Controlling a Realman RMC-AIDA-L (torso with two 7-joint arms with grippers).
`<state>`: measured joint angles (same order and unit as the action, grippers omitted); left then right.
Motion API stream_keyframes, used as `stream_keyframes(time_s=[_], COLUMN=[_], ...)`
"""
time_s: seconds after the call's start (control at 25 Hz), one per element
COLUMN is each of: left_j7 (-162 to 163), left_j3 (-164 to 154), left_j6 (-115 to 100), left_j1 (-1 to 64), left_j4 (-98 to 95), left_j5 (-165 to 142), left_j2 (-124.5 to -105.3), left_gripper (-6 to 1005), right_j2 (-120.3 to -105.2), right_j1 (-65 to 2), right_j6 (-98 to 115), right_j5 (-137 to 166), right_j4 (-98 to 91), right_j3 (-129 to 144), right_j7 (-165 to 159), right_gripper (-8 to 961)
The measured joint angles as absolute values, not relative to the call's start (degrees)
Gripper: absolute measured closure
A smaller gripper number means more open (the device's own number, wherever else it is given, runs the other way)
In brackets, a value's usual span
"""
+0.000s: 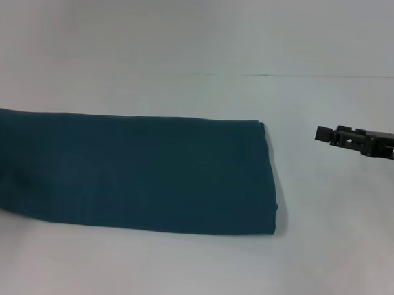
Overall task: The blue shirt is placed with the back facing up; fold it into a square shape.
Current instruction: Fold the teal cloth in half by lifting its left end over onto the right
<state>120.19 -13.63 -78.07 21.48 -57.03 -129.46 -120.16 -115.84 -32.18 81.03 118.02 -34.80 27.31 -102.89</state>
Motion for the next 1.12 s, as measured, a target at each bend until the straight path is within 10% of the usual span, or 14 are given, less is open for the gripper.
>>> stream_keyframes(time_s=[0.32,0.84,1.12], left_j7=[118.0,84.5,65.1], left_j3=[-24.9,-34.4,-25.5], left_j6=[-87.6,-70.7,-69.5], left_j1=[28.4,46.1,45.6], left_j4=[-53.0,0.2,16.1], left_j5=[-113.2,-87.9,-89.1], left_j2=[-124.48,-124.68,-124.71], left_gripper=[982,962,888], right_j2=[-115.03,-110.09,-109.43], right_j1=[-30.7,-27.6,-27.5], right_j6=[83.5,89.5,88.9], right_j5=[118.0,118.9,122.2], right_j4=[-34.8,-35.5,-35.6], right_j3=[27.3,27.4,27.4], right_j7=[-102.6,-101.5,-100.8], right_gripper=[53,54,54])
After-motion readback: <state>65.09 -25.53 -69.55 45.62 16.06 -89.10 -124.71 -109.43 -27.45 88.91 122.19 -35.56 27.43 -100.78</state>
